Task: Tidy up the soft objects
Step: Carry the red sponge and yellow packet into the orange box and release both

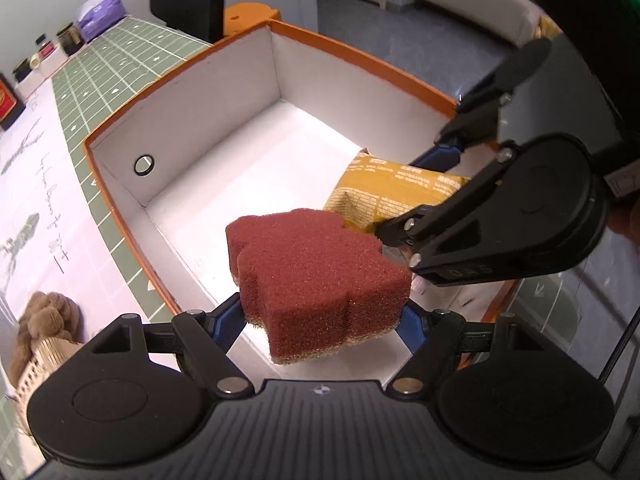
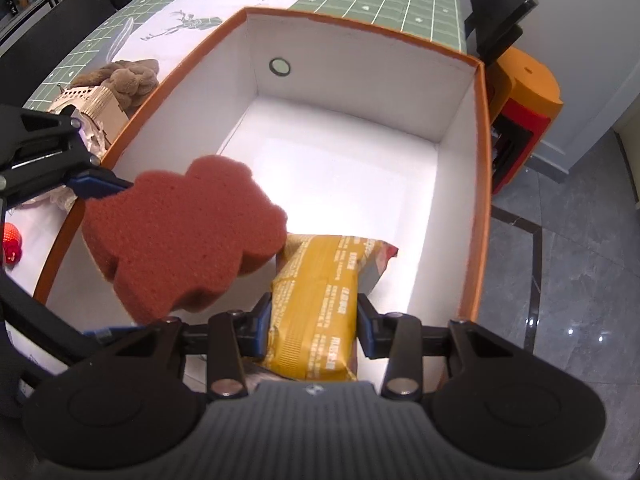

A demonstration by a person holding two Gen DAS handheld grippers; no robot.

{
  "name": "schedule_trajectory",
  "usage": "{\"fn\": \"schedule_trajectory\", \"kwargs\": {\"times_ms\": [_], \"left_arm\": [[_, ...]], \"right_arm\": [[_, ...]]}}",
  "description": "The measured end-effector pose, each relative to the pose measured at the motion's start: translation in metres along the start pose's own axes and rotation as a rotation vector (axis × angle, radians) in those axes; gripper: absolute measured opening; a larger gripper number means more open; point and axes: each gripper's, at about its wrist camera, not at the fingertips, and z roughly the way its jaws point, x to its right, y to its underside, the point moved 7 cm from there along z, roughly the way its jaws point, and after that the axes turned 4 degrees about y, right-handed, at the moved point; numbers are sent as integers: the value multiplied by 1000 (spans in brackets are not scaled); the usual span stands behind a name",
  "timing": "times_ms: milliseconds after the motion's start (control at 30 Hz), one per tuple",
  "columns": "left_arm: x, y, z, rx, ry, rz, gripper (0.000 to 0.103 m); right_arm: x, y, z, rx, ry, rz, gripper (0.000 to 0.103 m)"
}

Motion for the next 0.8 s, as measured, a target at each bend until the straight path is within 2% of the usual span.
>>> {"fn": "schedule_trajectory", "kwargs": {"times_ms": [133,267,400,467,667,800], "left_arm": [[0,-1,3,-19,-19,22,92],[4,0,6,-33,-50,53,96],[3,-1,7,-44,-27,52,97],[1,-2,6,-35,4,40,98],[0,1,-4,6,7,48,100],[-3,4,-21,43,29,35,97]], "right_arm": [[-6,0,7,-29,18,-41,41],[-7,-2,6,-47,19,-45,47],[-11,1,7,-61,44,-72,50],[-10,2,3,-51,46,-73,56],[-4,3,-10,-25,66,-61,58],[-3,3,-17,-9,66,-44,58]]}}
